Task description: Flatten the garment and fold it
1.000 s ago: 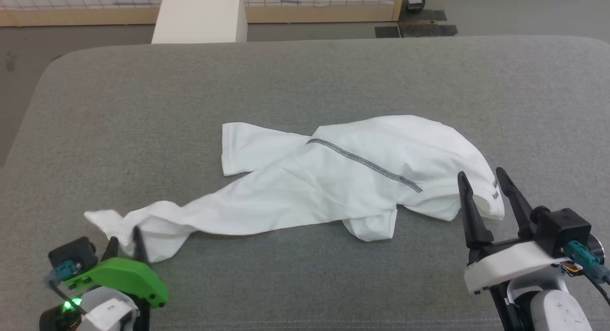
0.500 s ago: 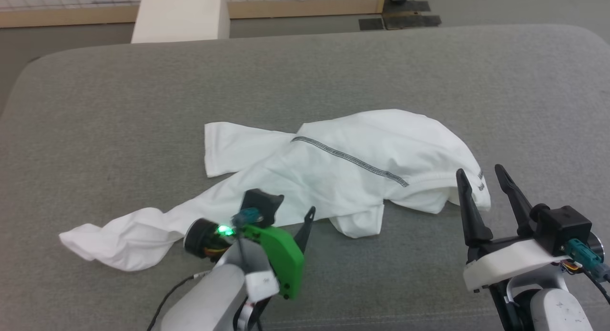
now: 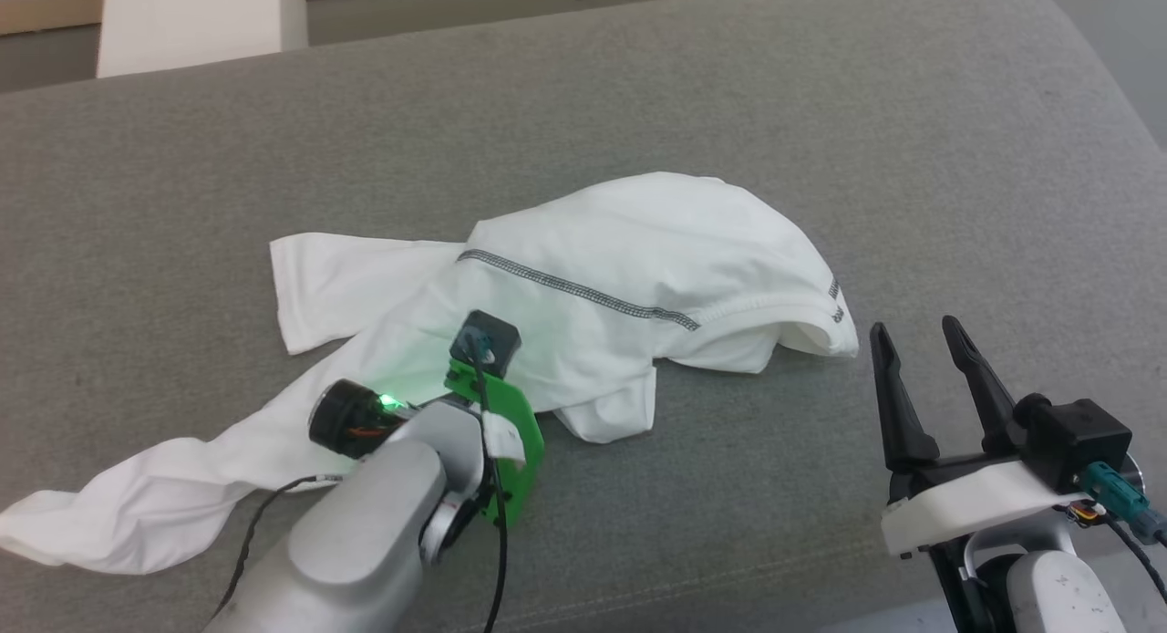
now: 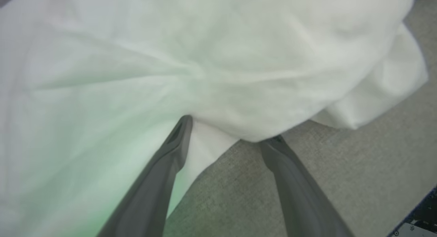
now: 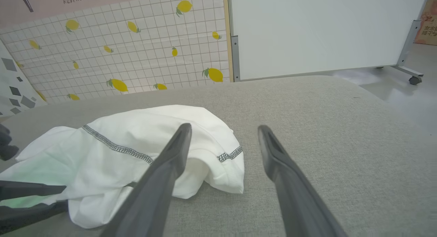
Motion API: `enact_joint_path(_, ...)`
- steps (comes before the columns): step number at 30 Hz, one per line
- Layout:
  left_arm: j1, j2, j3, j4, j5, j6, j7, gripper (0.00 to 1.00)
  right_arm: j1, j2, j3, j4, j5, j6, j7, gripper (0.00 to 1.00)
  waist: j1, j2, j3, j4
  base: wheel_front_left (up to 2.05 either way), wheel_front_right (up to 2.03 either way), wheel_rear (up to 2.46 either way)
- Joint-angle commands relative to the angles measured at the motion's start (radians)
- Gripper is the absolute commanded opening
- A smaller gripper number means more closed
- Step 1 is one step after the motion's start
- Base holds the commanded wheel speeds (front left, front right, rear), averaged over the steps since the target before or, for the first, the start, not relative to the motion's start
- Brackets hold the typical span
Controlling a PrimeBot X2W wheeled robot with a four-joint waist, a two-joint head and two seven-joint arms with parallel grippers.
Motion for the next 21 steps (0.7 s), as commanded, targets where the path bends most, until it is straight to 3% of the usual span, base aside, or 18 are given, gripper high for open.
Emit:
enact_joint_path(1,0.016,0.005,0.009,0.023,-0.020,0.013,0.012,0.00,-0.017,0.000,-0.002,0.005,0.006,-0.002,-0.010,1.00,0.0000,0.0000,0.020,-0.021,0.00,0.00,0.00)
enact_joint_path(6,0.072,0.008,0.152,-0.058,-0.093,0.103,-0.169,0.00,-0.020,0.000,-0.014,0.014,0.005,-0.002,-0.015,1.00,0.0000,0.0000,0.003,-0.001,0.00,0.00,0.00)
enact_joint_path(11,0.201,0.062,0.313,-0.205,-0.157,0.203,-0.345,0.00,-0.008,0.000,-0.028,0.012,-0.009,-0.002,-0.009,1.00,0.0000,0.0000,-0.027,0.054,0.00,0.00,0.00)
enact_joint_path(19,0.460,0.174,0.502,-0.364,-0.231,0.345,-0.434,0.00,0.002,0.000,-0.024,-0.009,-0.019,-0.002,0.026,1.00,0.0000,0.0000,-0.049,0.139,0.00,0.00,0.00)
enact_joint_path(20,0.479,0.173,0.509,-0.368,-0.243,0.347,-0.431,0.42,0.006,0.000,-0.023,-0.007,-0.019,-0.002,0.039,1.00,0.0000,0.0000,-0.050,0.150,0.00,0.00,0.00)
enact_joint_path(21,0.490,0.168,0.516,-0.373,-0.257,0.342,-0.433,1.00,0.009,0.000,-0.019,-0.004,-0.019,-0.002,0.052,1.00,0.0000,0.0000,-0.051,0.156,0.00,0.00,0.00)
